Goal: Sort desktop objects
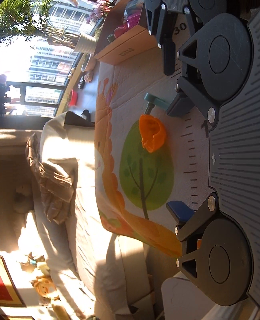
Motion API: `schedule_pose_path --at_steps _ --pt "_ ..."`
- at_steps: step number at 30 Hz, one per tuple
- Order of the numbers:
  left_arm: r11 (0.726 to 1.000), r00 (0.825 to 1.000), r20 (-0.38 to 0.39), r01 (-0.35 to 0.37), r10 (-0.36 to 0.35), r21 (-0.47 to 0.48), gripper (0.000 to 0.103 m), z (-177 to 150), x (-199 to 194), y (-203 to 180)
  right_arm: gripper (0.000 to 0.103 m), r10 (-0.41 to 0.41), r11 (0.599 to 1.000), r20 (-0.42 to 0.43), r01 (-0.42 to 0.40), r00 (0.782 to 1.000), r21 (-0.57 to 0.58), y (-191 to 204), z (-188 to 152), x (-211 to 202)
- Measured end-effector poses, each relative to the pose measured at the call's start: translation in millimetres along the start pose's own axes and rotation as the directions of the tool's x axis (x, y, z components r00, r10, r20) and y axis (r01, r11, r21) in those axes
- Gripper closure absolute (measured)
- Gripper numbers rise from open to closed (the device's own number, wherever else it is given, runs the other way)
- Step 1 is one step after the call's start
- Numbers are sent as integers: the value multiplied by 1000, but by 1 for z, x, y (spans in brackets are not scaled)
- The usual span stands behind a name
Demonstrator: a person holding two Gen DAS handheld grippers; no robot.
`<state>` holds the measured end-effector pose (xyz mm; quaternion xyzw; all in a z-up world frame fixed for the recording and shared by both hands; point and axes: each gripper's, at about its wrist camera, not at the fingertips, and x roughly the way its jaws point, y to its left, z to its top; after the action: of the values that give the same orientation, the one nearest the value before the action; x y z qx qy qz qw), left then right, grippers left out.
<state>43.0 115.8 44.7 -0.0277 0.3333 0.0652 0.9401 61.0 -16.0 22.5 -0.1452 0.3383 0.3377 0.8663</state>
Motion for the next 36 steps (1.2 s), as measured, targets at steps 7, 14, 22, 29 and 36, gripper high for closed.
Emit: schedule_pose_path --at_steps 7,14,22,29,36 --pt "999 999 -26 28 -28 -16 8 10 26 -2 88 -12 1000 -7 12 1000 -21 8 -6 0" --pt "998 997 -60 55 -56 -29 8 14 46 -12 88 -110 987 -34 113 993 110 -29 -55 -73" --pt "999 996 -84 34 -35 -10 29 17 66 -37 81 -316 894 -59 318 947 316 -78 -121 -137" --pt "999 995 -92 42 -40 22 52 6 52 -39 40 -346 819 -51 328 937 470 -98 -145 -140" --pt "971 973 -117 214 -201 109 52 -28 7 -78 24 -351 815 -29 320 936 483 -93 -148 -135"
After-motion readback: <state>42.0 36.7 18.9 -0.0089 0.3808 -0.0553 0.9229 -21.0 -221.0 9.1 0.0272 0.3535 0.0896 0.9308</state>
